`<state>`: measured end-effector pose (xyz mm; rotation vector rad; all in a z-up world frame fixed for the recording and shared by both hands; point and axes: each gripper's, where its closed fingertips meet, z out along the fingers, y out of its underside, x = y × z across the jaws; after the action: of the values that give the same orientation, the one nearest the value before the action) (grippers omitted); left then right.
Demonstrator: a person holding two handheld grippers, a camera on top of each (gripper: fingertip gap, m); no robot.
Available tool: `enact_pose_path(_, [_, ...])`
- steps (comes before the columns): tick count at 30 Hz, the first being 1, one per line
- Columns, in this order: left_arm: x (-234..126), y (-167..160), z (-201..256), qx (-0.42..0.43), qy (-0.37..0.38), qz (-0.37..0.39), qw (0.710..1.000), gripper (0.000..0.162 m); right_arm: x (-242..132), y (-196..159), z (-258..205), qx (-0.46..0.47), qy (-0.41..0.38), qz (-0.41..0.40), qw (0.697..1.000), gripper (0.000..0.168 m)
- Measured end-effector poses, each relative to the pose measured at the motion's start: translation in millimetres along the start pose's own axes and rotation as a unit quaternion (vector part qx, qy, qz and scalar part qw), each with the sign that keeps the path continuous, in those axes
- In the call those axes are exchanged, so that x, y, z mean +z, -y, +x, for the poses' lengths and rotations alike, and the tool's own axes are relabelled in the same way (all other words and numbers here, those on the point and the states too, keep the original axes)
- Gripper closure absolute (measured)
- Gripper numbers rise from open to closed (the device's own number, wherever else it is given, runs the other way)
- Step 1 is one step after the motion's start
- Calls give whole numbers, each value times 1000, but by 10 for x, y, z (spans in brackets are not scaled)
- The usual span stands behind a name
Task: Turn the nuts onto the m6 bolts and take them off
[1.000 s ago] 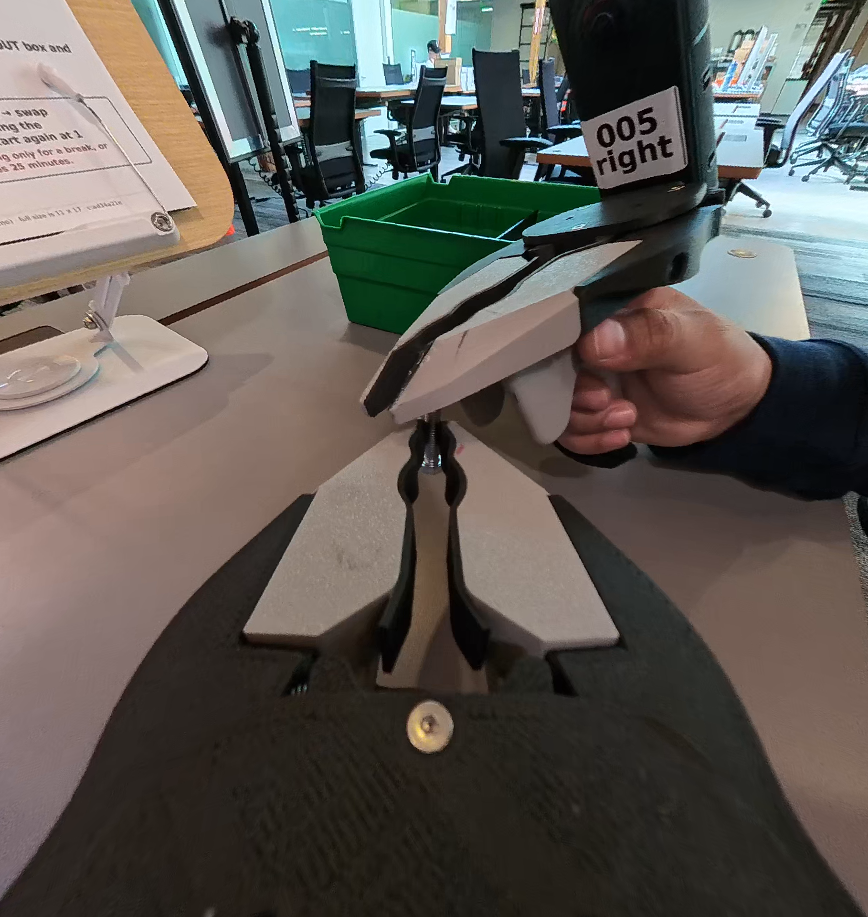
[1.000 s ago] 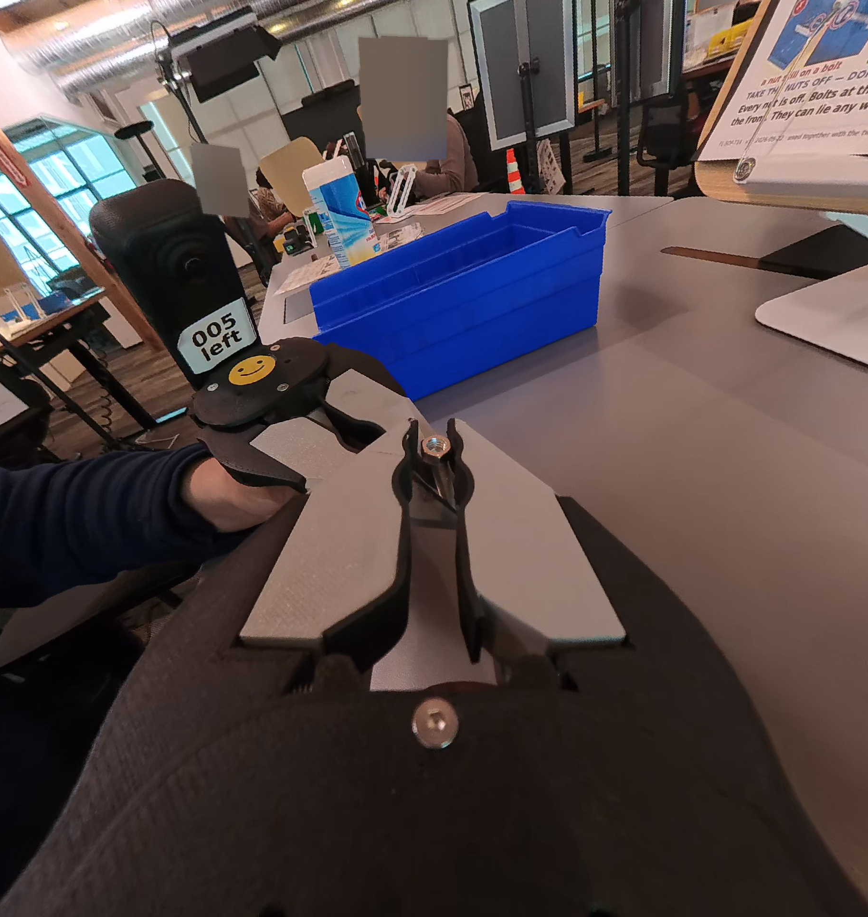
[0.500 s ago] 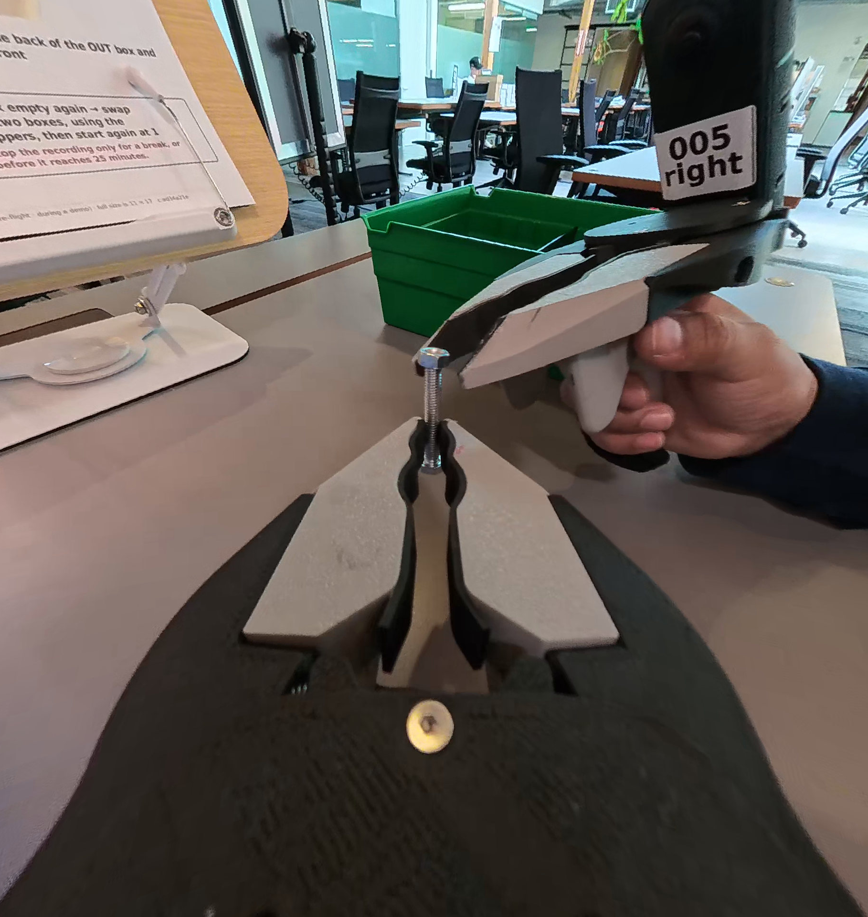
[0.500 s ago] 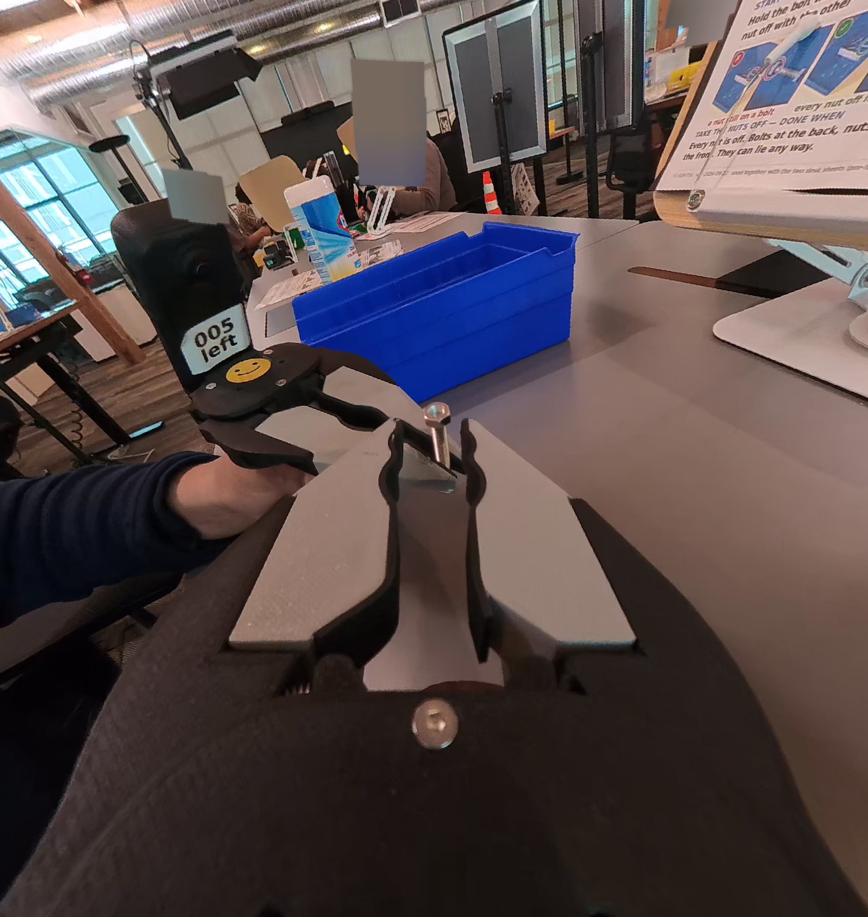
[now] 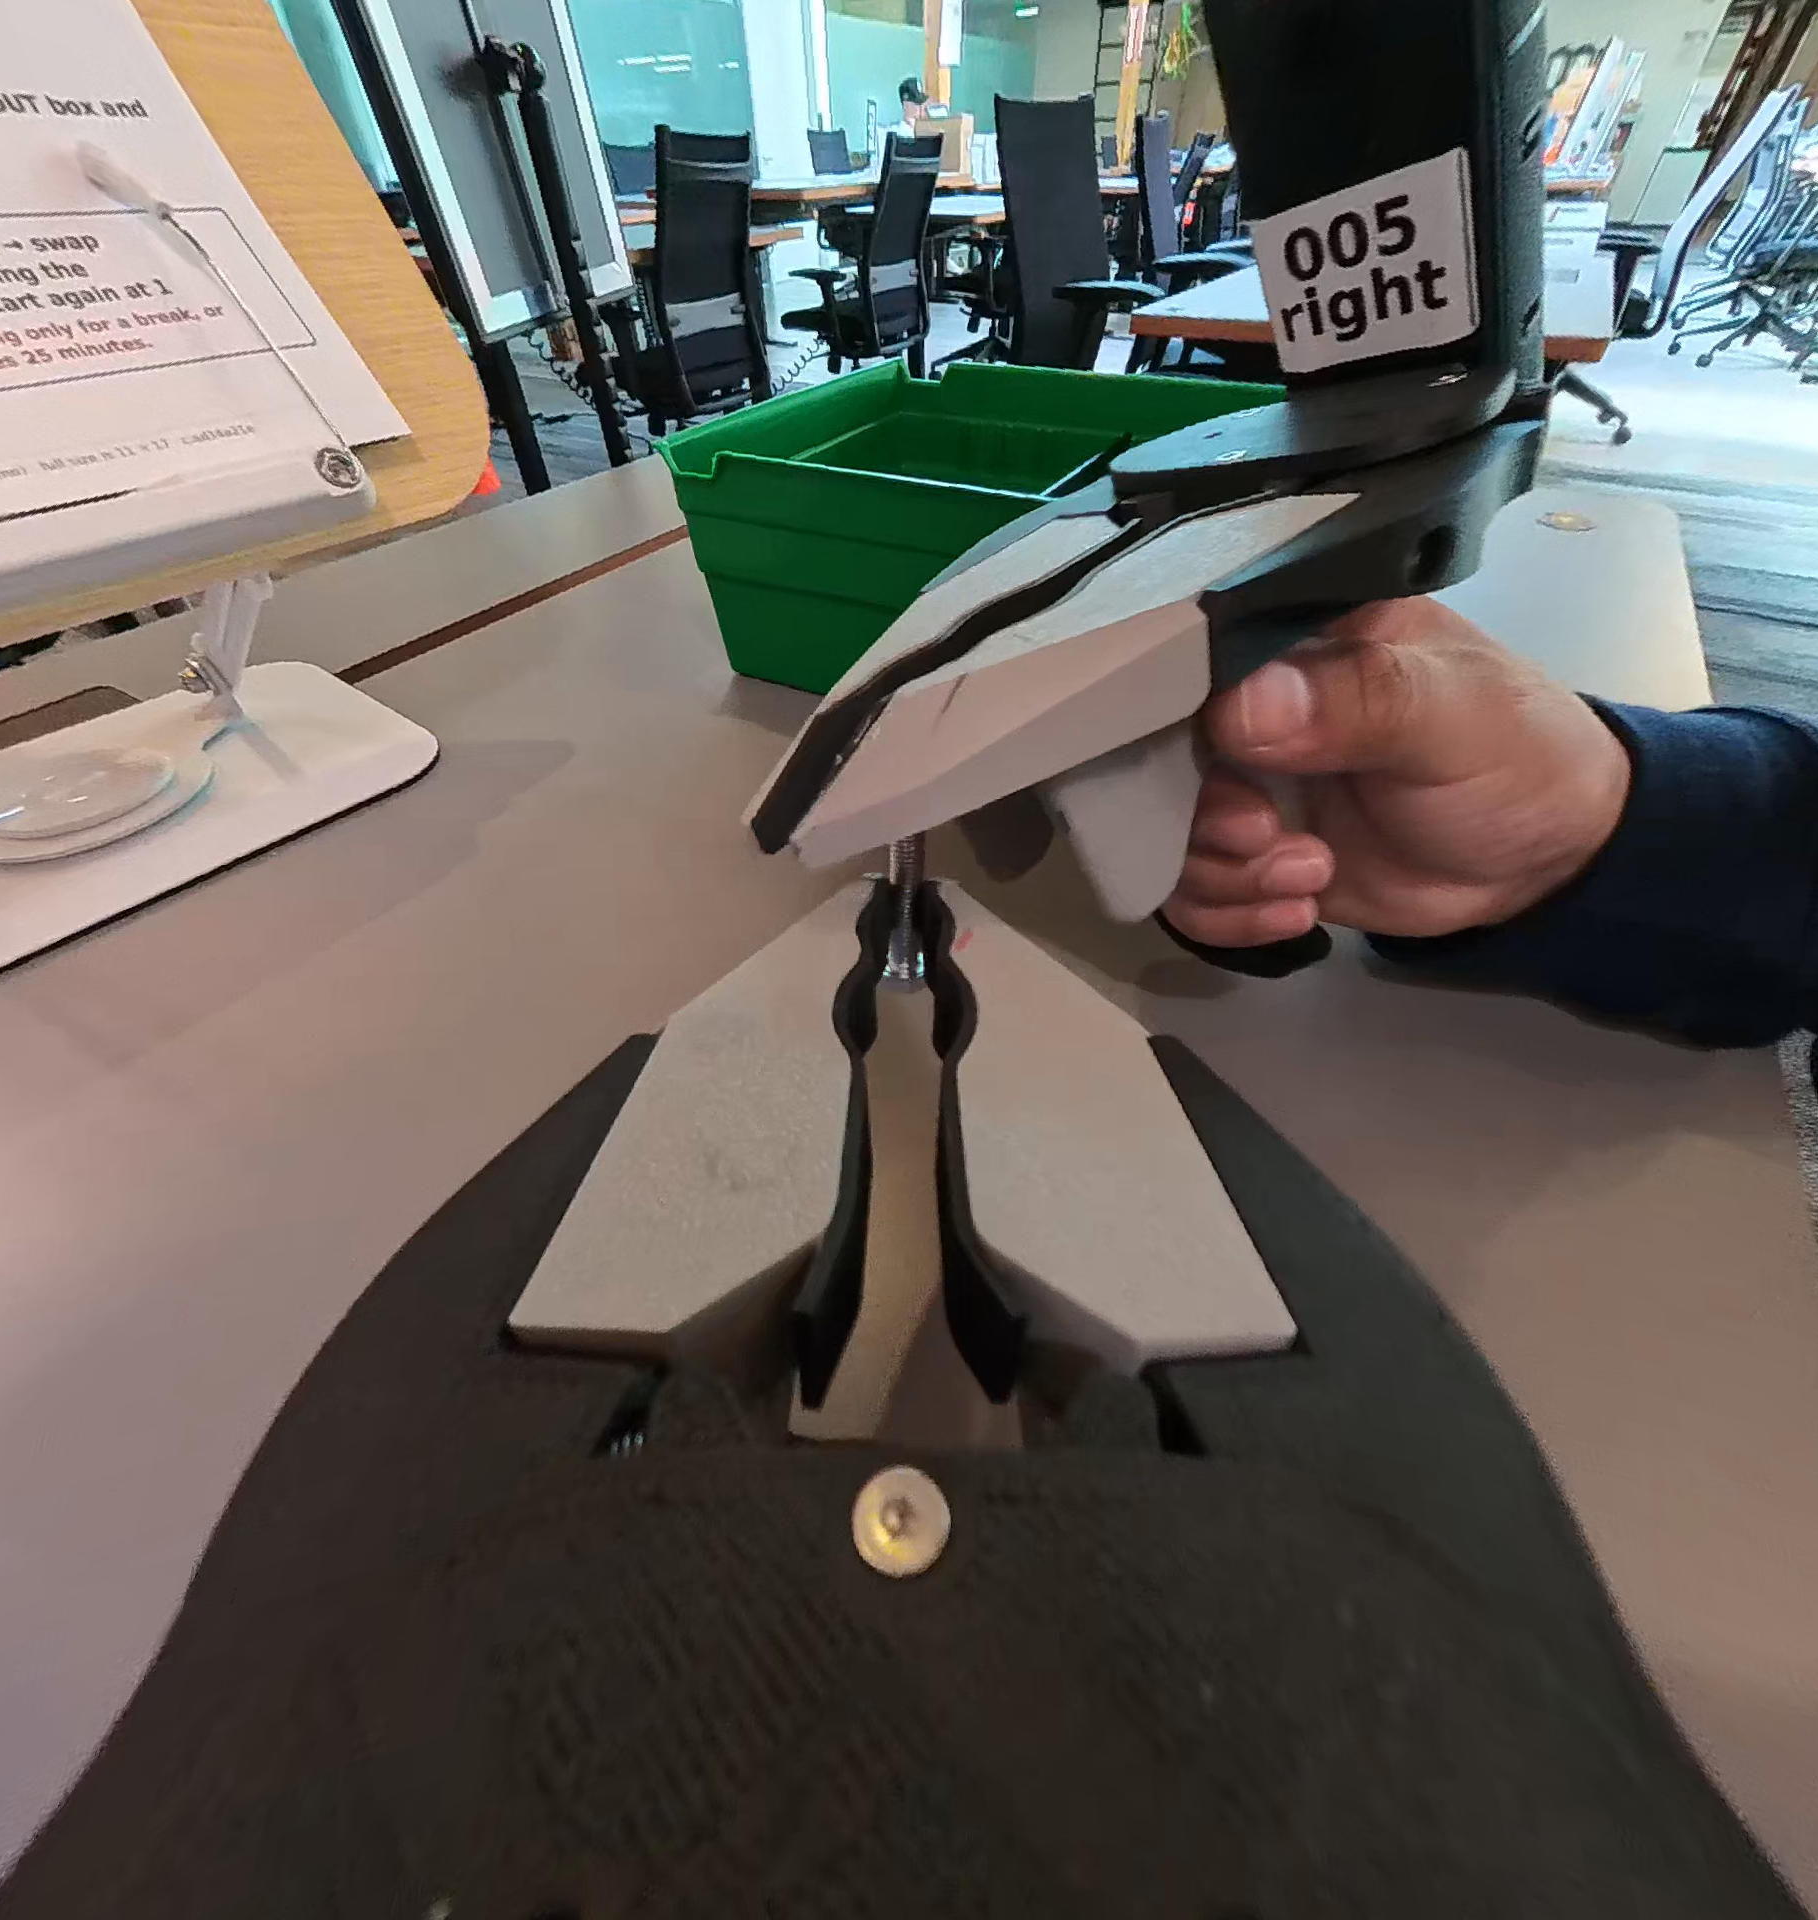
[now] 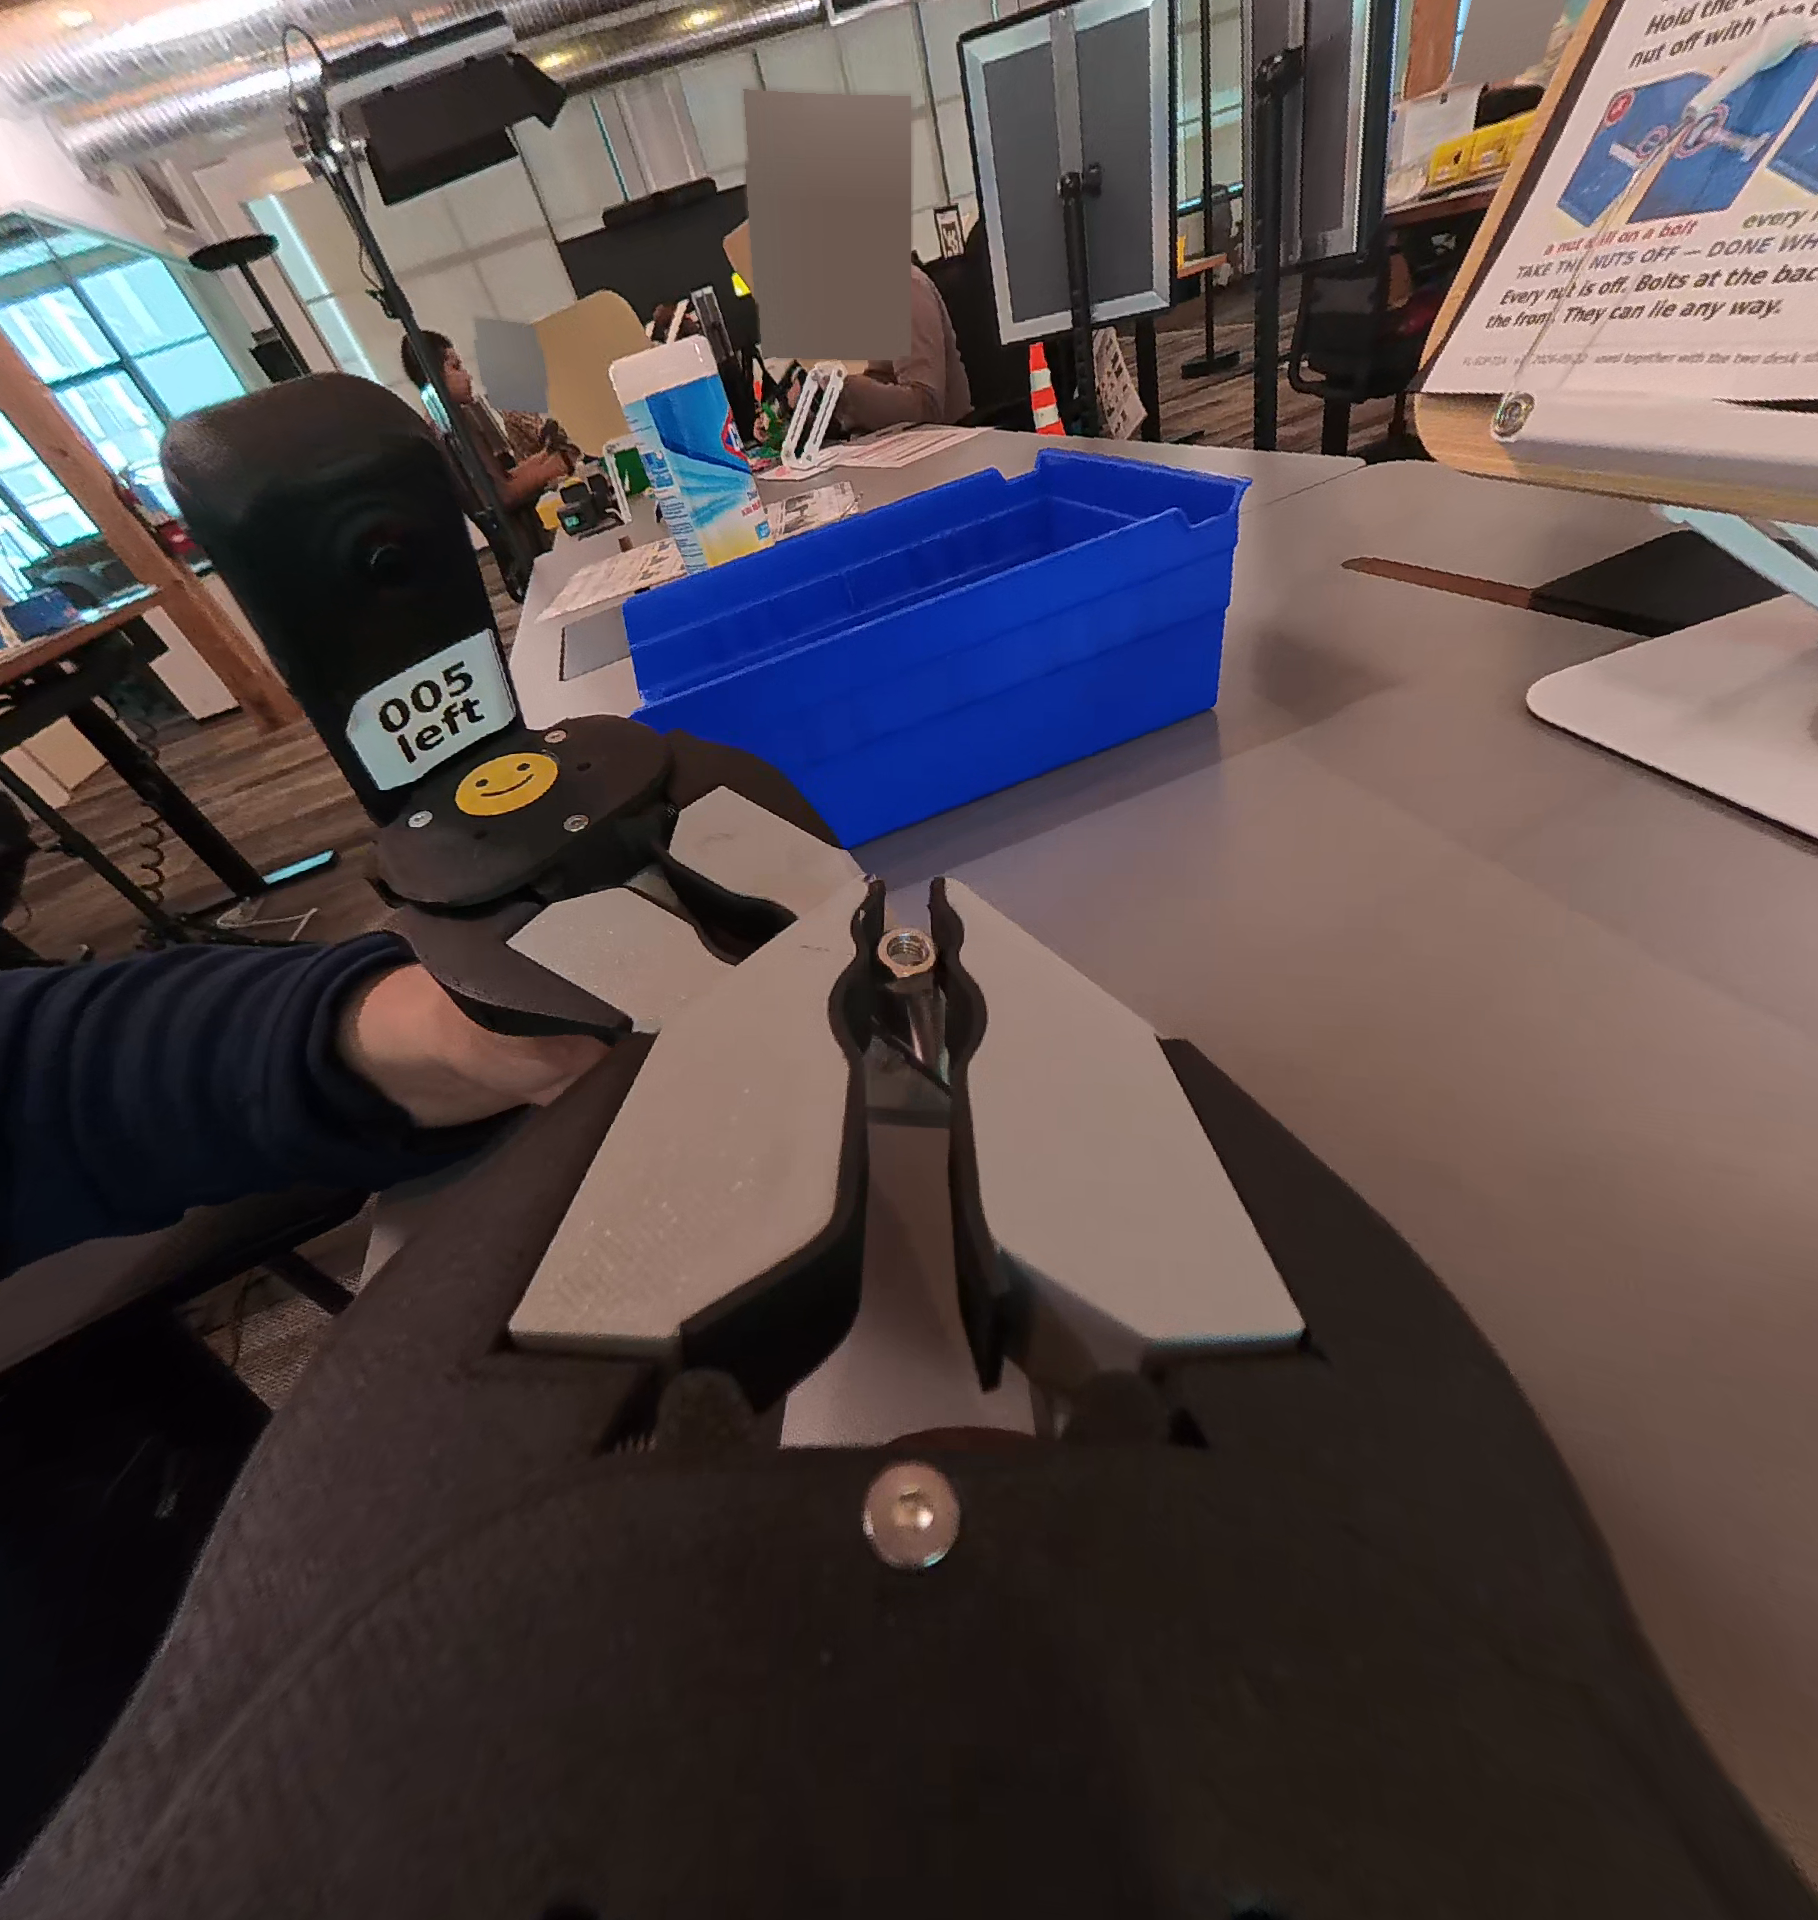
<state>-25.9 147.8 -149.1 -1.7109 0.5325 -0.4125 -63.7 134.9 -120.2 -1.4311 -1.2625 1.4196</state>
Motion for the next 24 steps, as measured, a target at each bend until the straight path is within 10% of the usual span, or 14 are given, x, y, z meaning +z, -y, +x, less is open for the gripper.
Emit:
enact_pose_path(14, [-4, -68, -87, -14, 5, -8, 1000, 158, -348, 331, -144, -46, -40, 46, 997, 163])
enact_pose_path(20, [-17, -59, -57, -12, -2, -10, 1000, 158, -1371, 720, -6, -94, -172, 31, 980, 163])
enact_pose_path(24, [-12, -56, -32, -9, -5, -9, 1000, 159, -2234, 292, 774, -49, -309, -103, 944, 163])
